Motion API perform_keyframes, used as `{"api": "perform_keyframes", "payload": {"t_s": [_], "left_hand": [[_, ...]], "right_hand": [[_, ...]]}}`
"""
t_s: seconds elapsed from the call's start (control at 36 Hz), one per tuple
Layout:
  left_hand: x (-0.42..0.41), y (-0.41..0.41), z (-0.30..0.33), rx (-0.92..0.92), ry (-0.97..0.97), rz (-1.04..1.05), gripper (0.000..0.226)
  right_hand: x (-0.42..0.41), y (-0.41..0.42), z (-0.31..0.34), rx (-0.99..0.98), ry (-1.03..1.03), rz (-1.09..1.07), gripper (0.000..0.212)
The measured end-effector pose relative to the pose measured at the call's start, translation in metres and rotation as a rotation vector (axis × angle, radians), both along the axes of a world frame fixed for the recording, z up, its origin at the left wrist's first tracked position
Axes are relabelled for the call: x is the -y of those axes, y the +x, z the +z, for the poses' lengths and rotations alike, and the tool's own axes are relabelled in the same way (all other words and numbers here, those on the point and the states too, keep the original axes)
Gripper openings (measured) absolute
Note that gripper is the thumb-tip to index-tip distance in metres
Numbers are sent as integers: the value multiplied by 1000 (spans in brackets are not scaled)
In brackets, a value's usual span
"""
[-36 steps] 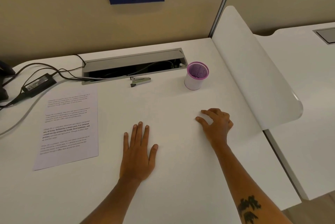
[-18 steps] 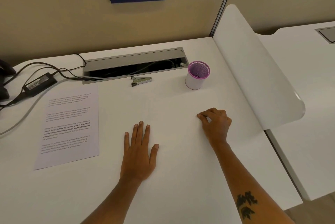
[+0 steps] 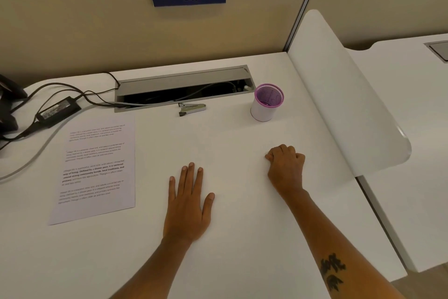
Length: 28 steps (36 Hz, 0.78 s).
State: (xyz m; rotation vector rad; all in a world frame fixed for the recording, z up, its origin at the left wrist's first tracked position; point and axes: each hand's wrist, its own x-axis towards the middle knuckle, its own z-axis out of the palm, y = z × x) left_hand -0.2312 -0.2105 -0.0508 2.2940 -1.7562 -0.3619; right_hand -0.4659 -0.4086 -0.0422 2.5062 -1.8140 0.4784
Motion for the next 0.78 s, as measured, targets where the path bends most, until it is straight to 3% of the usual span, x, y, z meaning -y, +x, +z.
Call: {"api": "perform_keyframes", "payload": {"t_s": [0.11, 0.28, 0.47, 0.78], "left_hand": [[0, 0, 0, -7, 2, 1, 73], [0, 0, 1, -6, 2, 2, 72], [0, 0, 0, 1, 13, -3, 73], [1, 0, 0, 7, 17, -6, 73]], "right_hand": [[3, -5, 7, 24, 62, 19, 16], [26, -8, 35, 264, 341, -144, 20], [73, 11, 94, 528, 298, -136, 20], [152, 54, 119, 418, 255, -70, 17]]}}
